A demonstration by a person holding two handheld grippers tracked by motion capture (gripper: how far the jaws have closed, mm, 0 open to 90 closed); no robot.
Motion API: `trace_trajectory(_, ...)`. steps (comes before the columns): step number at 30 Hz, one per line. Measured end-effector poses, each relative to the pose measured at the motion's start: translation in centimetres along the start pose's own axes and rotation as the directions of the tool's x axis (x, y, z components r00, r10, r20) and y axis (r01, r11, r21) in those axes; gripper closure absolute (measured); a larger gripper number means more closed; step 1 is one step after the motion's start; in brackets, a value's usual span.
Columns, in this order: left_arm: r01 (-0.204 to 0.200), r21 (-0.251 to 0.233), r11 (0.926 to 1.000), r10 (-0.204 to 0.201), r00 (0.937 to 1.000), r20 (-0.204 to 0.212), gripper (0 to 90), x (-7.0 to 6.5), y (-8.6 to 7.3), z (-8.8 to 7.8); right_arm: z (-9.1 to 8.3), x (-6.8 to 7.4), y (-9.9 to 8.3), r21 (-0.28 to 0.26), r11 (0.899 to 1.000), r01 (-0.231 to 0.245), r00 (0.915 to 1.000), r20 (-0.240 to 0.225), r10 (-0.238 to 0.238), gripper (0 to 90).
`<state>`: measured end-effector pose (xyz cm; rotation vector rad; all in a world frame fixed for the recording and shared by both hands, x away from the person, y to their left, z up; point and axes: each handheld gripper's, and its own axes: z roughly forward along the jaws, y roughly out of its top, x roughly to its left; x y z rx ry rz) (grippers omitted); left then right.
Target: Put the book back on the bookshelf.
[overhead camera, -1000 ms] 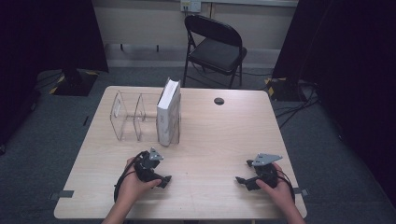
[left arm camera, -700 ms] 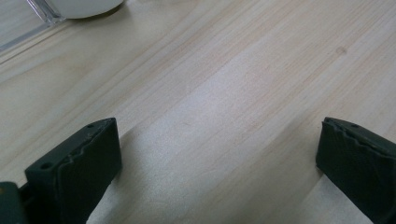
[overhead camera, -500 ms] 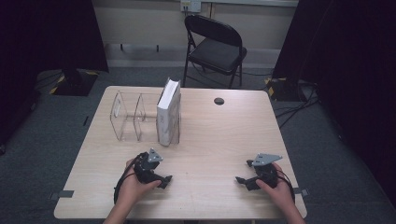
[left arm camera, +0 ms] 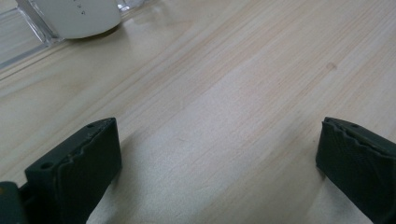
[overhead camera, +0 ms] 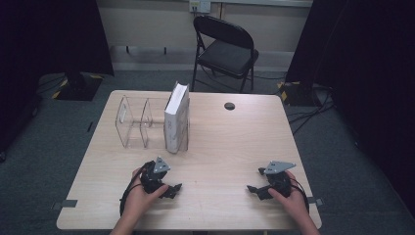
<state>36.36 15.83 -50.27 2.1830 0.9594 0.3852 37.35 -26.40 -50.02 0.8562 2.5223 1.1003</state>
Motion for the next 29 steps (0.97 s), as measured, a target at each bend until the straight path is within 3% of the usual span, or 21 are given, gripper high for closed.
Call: trace_trajectory(29, -0.004, 0.001, 1.0000, 0.004, 1.0000, -0.008, 0.0, -0.03, 0.03, 0.03, 0.00, -0.01, 0.00, 0.000, 1.000, -0.001, 1.0000, -0.001, 0.001, 13.3)
